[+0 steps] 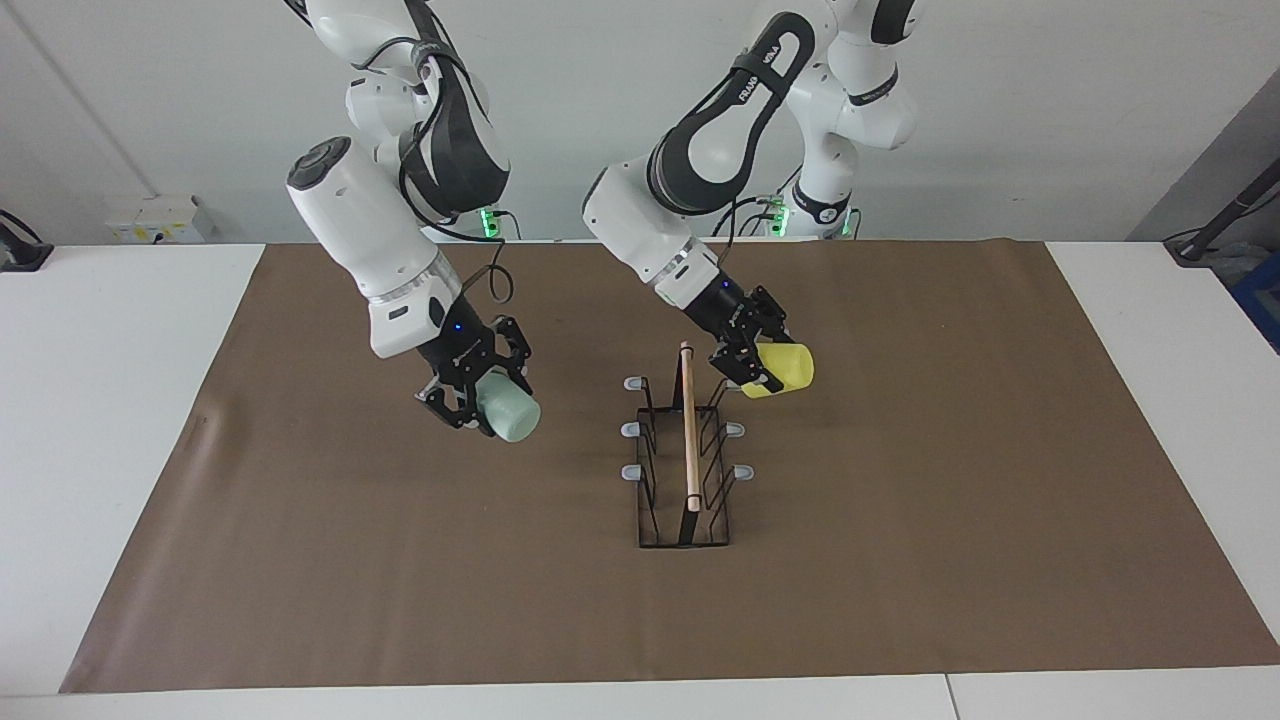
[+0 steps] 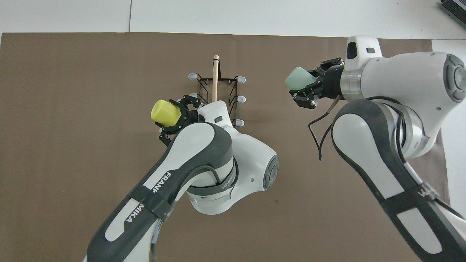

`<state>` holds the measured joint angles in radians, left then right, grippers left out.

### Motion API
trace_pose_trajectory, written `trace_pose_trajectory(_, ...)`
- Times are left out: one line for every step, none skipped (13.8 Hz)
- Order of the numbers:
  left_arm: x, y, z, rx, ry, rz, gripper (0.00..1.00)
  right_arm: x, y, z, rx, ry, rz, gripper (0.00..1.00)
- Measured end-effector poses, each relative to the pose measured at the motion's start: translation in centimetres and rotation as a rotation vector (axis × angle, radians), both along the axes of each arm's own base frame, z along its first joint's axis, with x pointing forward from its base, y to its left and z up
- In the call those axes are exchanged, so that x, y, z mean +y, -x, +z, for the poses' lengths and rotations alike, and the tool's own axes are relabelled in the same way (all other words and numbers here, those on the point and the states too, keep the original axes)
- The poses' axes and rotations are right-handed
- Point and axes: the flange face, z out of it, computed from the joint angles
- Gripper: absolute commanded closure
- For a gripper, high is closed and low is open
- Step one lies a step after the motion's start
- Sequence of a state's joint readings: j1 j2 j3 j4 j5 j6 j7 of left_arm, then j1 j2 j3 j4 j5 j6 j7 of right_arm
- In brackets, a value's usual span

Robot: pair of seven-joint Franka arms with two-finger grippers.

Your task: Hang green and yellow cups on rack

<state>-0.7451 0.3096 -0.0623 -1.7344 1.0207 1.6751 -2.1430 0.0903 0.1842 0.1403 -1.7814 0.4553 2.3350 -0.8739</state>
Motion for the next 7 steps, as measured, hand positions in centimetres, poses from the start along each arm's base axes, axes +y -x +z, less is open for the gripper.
trace_pose_trajectory(-0.3, 0.3, -0.1, 0.0, -0.002, -0.003, 1.0, -0.1, -0.2, 0.2, -0.013, -0.033, -0.025, 1.0)
trace_pose_trajectory(-0.5, 0.4, -0.4, 0.0, -0.003, -0.005, 1.0, -0.3, -0.3, 0.4, -0.024, -0.056, -0.045, 1.0)
trace_pose_trajectory(-0.5, 0.4, -0.7, -0.002, -0.004, -0.002, 1.0, -0.5, -0.4, 0.5, -0.029, -0.081, -0.055, 1.0)
trace_pose_trajectory(-0.4, 0.2, -1.0, -0.003, -0.007, 0.003, 1.0, -1.2, -0.6, 0.6, -0.043, -0.115, -0.052, 1.0)
trace_pose_trajectory(-0.3, 0.1, -1.2, -0.004, -0.01, 0.005, 1.0, -2.3, -0.8, 0.5, -0.062, -0.164, -0.047, 1.0)
trace_pose_trajectory(-0.4, 0.1, -1.4, -0.004, -0.012, 0.005, 1.0, -3.4, -1.0, 0.3, -0.08, -0.229, -0.05, 1.0)
trace_pose_trajectory(-0.4, 0.1, -1.6, -0.004, -0.012, 0.005, 1.0, -4.1, -0.9, 0.0, -0.095, -0.297, -0.059, 1.0)
